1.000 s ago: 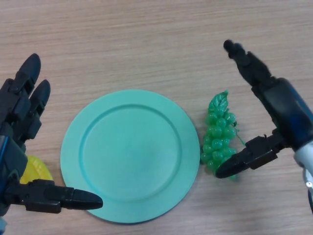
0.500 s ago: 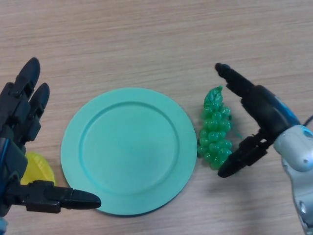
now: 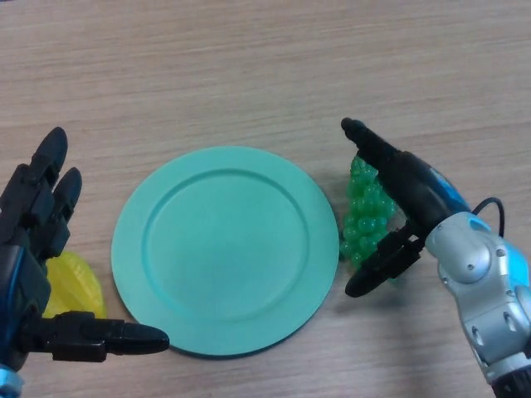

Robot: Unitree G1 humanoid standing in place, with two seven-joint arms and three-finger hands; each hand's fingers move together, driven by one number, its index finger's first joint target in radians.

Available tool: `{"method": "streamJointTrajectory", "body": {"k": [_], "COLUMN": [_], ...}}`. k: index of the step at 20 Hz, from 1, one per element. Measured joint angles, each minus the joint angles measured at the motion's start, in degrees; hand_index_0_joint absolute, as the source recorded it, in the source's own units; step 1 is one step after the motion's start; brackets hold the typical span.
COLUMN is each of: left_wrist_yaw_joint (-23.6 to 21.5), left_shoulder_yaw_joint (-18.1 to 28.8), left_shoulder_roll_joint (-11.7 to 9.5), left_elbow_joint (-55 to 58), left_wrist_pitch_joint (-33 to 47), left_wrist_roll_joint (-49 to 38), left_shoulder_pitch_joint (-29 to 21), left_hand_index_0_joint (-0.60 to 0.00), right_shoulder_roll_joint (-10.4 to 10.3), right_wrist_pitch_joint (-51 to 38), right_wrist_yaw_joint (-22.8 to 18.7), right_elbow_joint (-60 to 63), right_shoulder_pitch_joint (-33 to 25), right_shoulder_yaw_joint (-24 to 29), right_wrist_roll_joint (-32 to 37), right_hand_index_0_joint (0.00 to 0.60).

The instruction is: Pick up the green grapes and place it on the plate

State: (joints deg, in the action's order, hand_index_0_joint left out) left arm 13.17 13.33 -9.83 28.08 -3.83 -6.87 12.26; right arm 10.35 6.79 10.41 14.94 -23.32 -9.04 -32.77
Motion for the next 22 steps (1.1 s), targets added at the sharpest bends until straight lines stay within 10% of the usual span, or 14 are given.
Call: {"method": "streamJointTrajectory", "body": {"k": [4, 7, 9, 14, 22], "left_wrist_yaw_joint": [-0.1, -0.2, -0.2, -0.2, -0.2], "left_shoulder_yaw_joint": [-0.5, -1.2, -1.2, -1.2, -1.2], "left_shoulder_roll_joint": [0.0, 0.0, 0.0, 0.0, 0.0], "left_elbow_joint": [0.0, 0.0, 0.0, -0.3, 0.3], "left_wrist_pitch_joint": [0.1, 0.1, 0.1, 0.1, 0.1], "left_wrist_roll_joint": [0.0, 0.4, 0.4, 0.9, 0.9], "left_shoulder_pitch_joint": [0.0, 0.0, 0.0, 0.0, 0.3], "left_hand_index_0_joint": [0.0, 0.0, 0.0, 0.0, 0.0], "right_shoulder_roll_joint": [0.0, 0.0, 0.0, 0.9, 0.4], "right_wrist_pitch_joint": [-5.0, -6.0, -7.0, -12.1, 18.0], "right_wrist_yaw_joint": [-4.2, -5.2, -5.3, 3.8, 7.5], "right_elbow_joint": [7.9, 8.9, 9.2, 4.7, -24.7], "right_shoulder_pitch_joint": [-1.7, -1.7, -1.2, 2.6, 3.4], "right_shoulder_yaw_joint": [0.0, 0.1, 0.5, 2.5, 4.3], "right_wrist_roll_joint": [0.0, 0.1, 1.6, 1.3, 20.9], "right_hand_index_0_joint": [0.05, 0.45, 0.6, 0.6, 0.6]}}
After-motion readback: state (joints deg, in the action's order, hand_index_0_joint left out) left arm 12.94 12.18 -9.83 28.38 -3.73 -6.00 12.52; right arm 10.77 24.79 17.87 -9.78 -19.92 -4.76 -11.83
